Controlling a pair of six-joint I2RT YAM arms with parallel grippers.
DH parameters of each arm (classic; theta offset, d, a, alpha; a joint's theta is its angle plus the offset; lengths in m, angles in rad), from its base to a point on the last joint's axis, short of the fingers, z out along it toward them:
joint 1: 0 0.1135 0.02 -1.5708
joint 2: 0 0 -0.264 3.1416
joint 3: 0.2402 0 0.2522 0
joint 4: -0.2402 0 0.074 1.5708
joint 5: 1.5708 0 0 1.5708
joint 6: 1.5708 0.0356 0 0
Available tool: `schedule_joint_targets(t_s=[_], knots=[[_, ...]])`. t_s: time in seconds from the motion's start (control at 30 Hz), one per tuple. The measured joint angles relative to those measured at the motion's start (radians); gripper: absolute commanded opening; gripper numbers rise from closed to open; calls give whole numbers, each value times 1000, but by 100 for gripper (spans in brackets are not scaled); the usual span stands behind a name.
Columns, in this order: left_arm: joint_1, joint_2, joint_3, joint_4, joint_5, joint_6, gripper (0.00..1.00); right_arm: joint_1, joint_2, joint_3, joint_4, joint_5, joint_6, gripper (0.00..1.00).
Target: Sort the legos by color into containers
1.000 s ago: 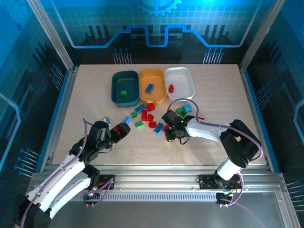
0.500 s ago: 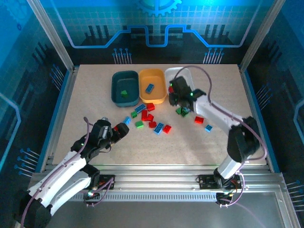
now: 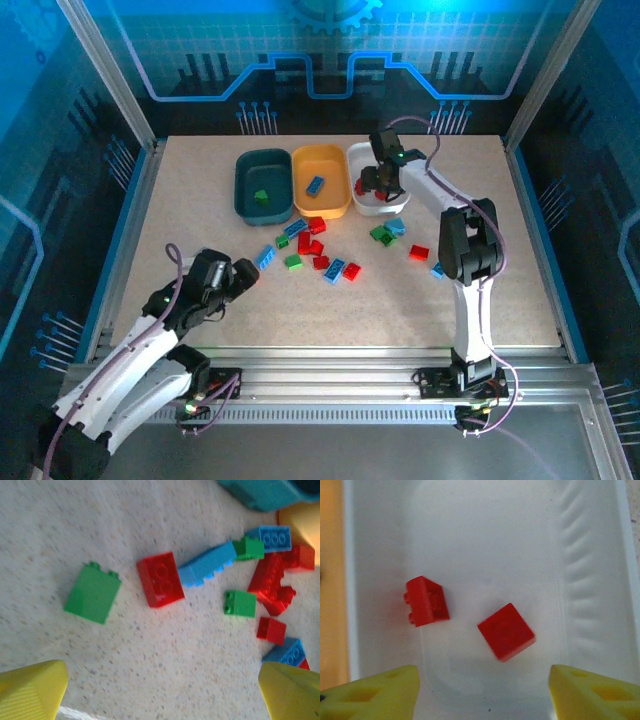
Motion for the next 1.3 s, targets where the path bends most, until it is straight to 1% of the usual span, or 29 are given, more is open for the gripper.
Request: schedule_joint_targets(t_s=[0.1,0.2,0.3,0.4,0.43,0.47,0.57,0.63,0.83,0.9,1.03,1.2,1.3], knots=[[12,31,4,0,-61,23,98,20,-116,-99,15,-5,2,74],[24,127,18,5,-109,47,97,63,-300,-258,62,-13,19,75],[62,250,29,28,-122,66,94,117,-484,-428,121,-43,50,75],[114,351,29,62,-116,84,85,157,-600,-578,167,-74,80,74],[133,383,29,77,-109,97,80,167,-624,-627,182,-87,89,73],[147,408,30,92,-100,107,77,176,-639,-669,189,-92,95,73],[174,476,42,132,-66,133,75,204,-661,-757,195,-101,103,73],[176,501,49,156,-47,151,75,220,-673,-785,195,-101,103,73],[176,506,50,197,9,196,74,225,-734,-806,241,-98,101,73],[176,506,50,196,16,204,73,225,-746,-809,258,-101,102,73],[176,512,56,180,29,208,72,225,-763,-830,291,-108,103,73],[176,578,101,152,38,200,62,225,-780,-856,307,-116,103,72],[176,608,106,154,60,195,61,225,-780,-861,311,-116,103,72]])
